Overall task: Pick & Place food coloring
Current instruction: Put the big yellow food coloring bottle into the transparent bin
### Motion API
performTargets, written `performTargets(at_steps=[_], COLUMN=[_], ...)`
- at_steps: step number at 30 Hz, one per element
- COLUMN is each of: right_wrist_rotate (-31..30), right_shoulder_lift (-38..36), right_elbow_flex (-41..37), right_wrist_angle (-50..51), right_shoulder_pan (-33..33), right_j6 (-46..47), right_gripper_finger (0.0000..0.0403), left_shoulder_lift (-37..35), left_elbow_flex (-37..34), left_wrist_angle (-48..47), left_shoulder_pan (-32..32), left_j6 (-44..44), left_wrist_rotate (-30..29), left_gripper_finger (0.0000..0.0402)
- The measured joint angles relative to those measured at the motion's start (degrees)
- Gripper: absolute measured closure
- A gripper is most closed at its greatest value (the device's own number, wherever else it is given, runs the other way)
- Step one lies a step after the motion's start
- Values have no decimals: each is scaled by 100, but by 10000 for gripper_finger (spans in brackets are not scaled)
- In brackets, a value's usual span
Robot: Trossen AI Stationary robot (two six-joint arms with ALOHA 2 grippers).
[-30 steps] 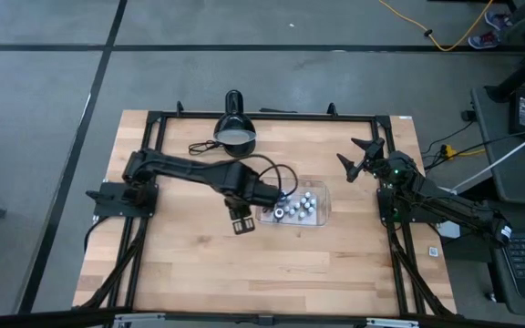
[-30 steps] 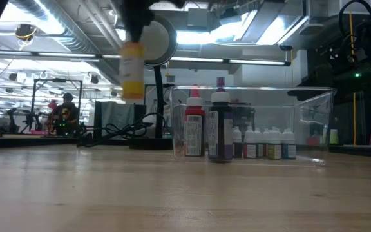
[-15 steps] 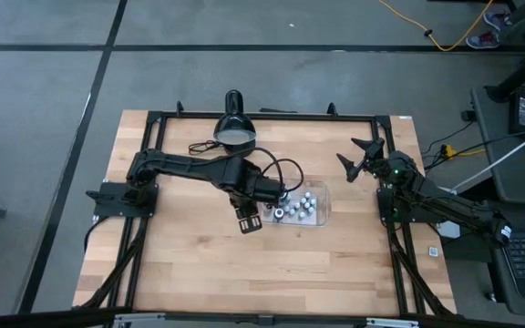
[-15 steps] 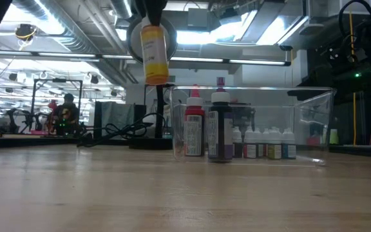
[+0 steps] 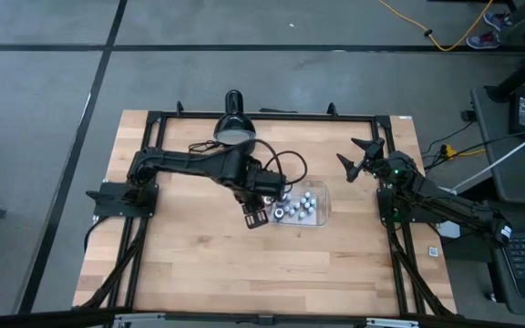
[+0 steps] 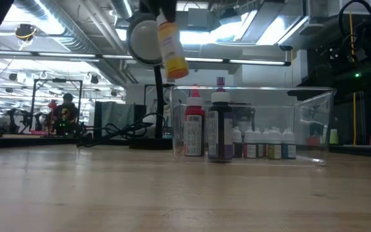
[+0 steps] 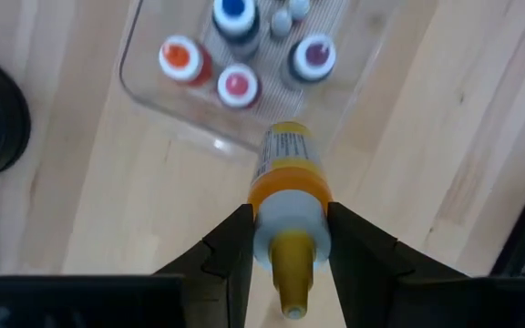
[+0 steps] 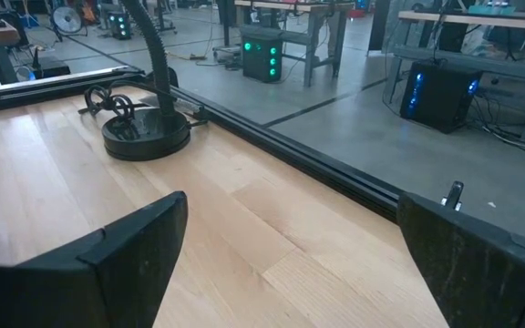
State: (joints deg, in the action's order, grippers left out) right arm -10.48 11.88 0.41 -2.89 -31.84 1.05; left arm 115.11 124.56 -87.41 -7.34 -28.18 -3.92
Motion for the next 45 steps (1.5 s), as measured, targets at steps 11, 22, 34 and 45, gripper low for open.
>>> performTargets(at_steps=[11,22,34,45], right_wrist_rotate=[0,0,0,0], right_shoulder_lift=[0,-2,-2,-1], right_elbow_flex=[2,2,0,0], right_wrist_angle=[0,2,1,1], right_shoulder_pan=[-2,0,0,-2], right_j6=[1,3,9,5], right_gripper_finger=[8,8,8,8], left_shoulder_lift=[248,747,1271,1511], left_elbow_flex=[5,1,1,-4], left_wrist_angle=[460,541,600,646], left_shoulder_pan=[1,1,-3,1], left_j6=[101,336,663,930], left_wrist_rotate=[-69,-105,-93,-96], left_gripper_finger=[287,287,287,287])
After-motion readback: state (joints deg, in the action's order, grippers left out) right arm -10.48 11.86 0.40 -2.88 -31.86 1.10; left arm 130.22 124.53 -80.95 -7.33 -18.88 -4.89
